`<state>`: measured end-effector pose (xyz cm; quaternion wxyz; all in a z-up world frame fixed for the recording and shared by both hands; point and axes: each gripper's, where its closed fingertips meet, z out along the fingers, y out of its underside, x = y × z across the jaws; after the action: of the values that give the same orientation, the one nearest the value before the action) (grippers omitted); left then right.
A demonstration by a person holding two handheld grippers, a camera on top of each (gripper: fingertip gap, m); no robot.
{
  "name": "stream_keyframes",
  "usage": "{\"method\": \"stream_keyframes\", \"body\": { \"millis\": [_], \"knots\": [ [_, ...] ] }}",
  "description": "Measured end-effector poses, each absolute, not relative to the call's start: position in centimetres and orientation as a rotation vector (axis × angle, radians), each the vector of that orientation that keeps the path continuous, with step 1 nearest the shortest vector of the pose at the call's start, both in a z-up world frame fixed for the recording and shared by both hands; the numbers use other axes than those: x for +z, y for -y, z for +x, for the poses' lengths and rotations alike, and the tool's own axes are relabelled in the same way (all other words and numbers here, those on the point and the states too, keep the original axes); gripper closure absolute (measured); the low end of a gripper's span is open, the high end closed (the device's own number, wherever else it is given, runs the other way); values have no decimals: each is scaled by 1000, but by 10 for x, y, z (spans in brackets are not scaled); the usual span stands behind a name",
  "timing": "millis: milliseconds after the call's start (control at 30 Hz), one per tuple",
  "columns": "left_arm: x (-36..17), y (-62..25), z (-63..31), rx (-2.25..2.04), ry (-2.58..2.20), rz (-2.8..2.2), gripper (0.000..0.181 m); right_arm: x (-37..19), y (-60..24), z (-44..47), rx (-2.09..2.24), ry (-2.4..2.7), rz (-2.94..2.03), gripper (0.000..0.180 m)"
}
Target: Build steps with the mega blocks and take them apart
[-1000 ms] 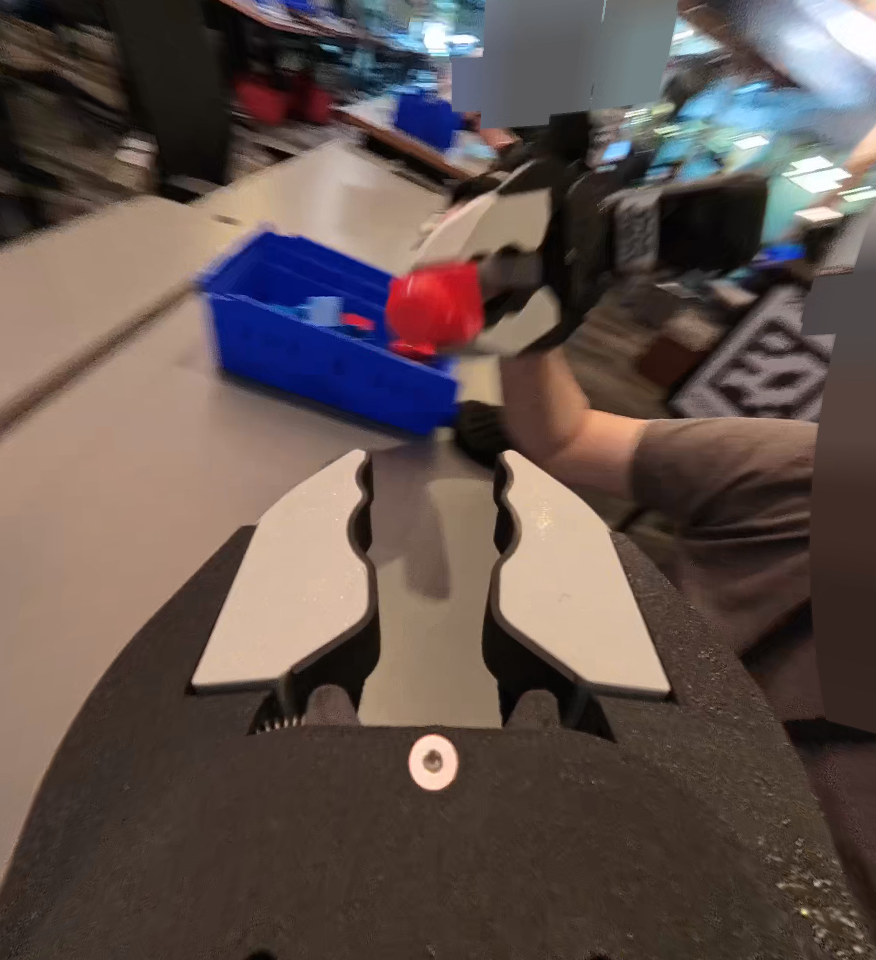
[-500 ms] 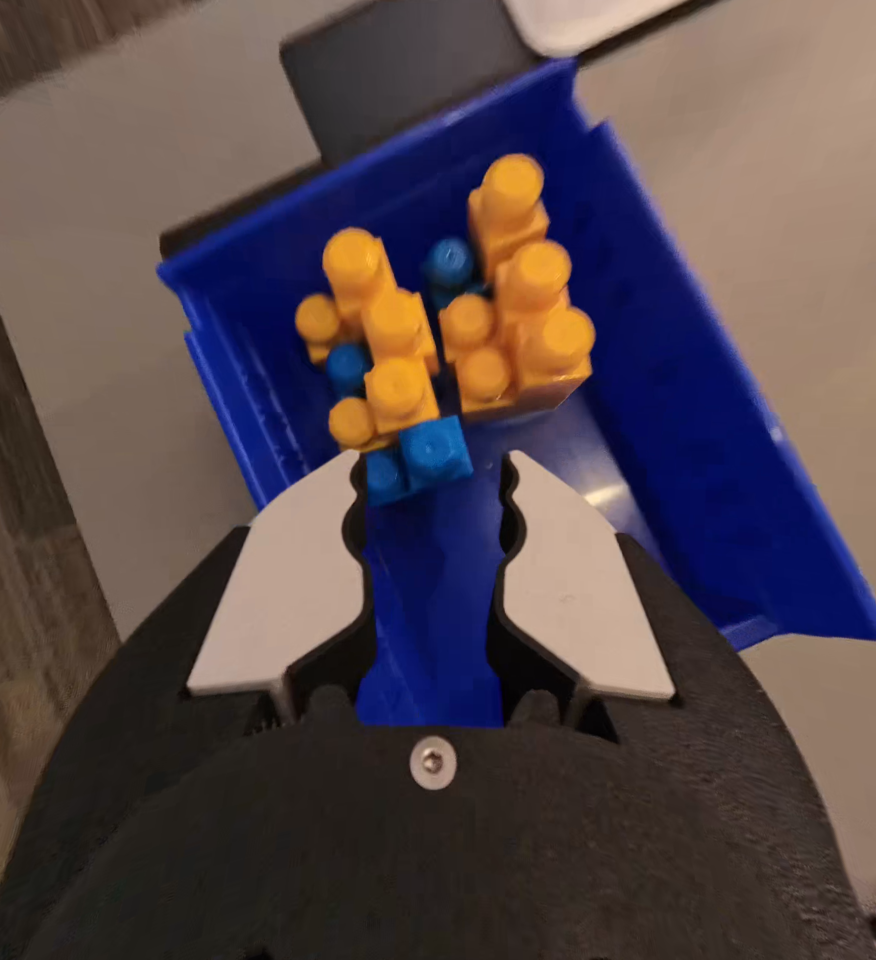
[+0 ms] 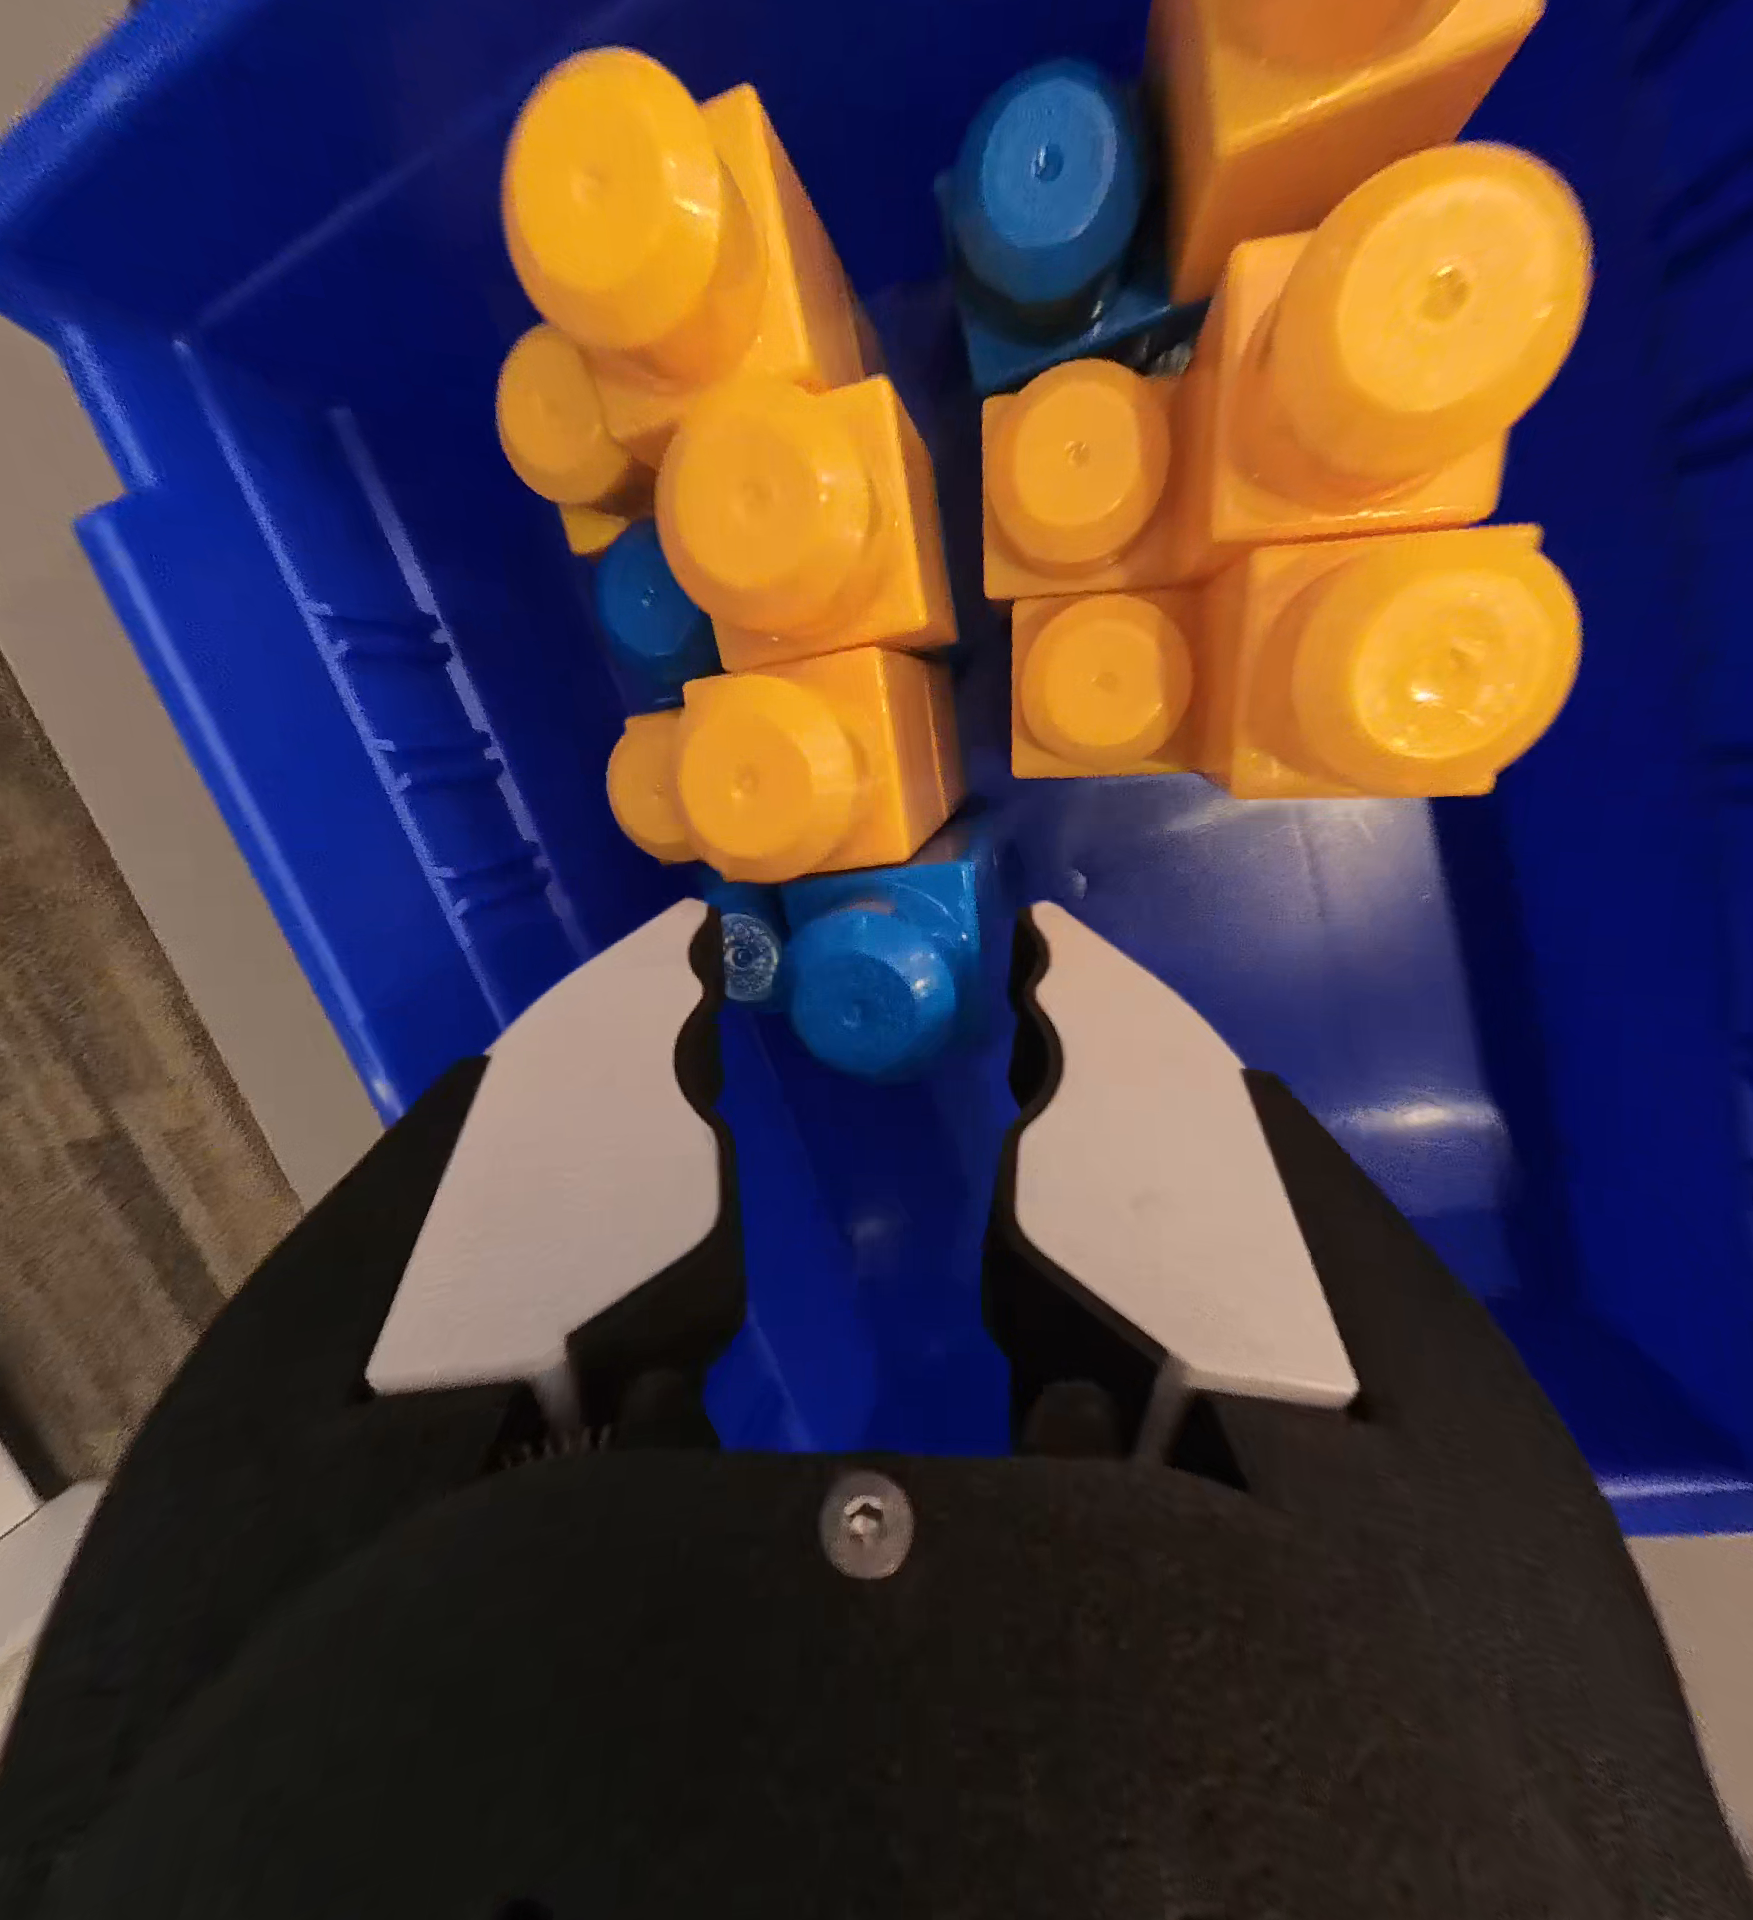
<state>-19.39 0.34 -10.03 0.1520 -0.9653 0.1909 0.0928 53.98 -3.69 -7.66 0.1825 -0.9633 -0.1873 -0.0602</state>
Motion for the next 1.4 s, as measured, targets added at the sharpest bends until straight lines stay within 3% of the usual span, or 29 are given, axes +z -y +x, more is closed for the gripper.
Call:
{"method": "stream_keyframes", "body": {
  "millis": [100,267,467,667,867,967,1067,1133,1200,1400],
  "knots": [
    [-105,-6,-196,342,-560,-2785,138,-74,35,536,-173,546,-2703,130],
    [-86,8,-202,298,-528,-2796,140,-69,34,533,-195,561,-2691,131],
    [22,29,-157,-188,-554,-2322,141,-29,25,531,-338,484,-2559,132],
    [124,79,-44,-902,-811,-1713,142,79,0,439,-440,635,-1967,133],
    [128,89,42,-1284,-864,-1591,142,122,73,202,166,1164,-1115,120],
    [118,94,71,-1439,-867,-1598,142,111,99,146,291,1204,-1012,105],
    [110,99,90,-1538,-883,-1604,142,98,103,123,223,1205,-959,105],
    [112,104,100,-1613,-894,-1551,142,87,98,116,182,1211,-987,113],
    [115,104,104,-1601,-911,-1485,141,78,94,114,194,1232,-1034,142],
    [110,102,100,-1273,-1061,-1301,141,66,109,108,836,1279,-1277,143]
  ]
}}
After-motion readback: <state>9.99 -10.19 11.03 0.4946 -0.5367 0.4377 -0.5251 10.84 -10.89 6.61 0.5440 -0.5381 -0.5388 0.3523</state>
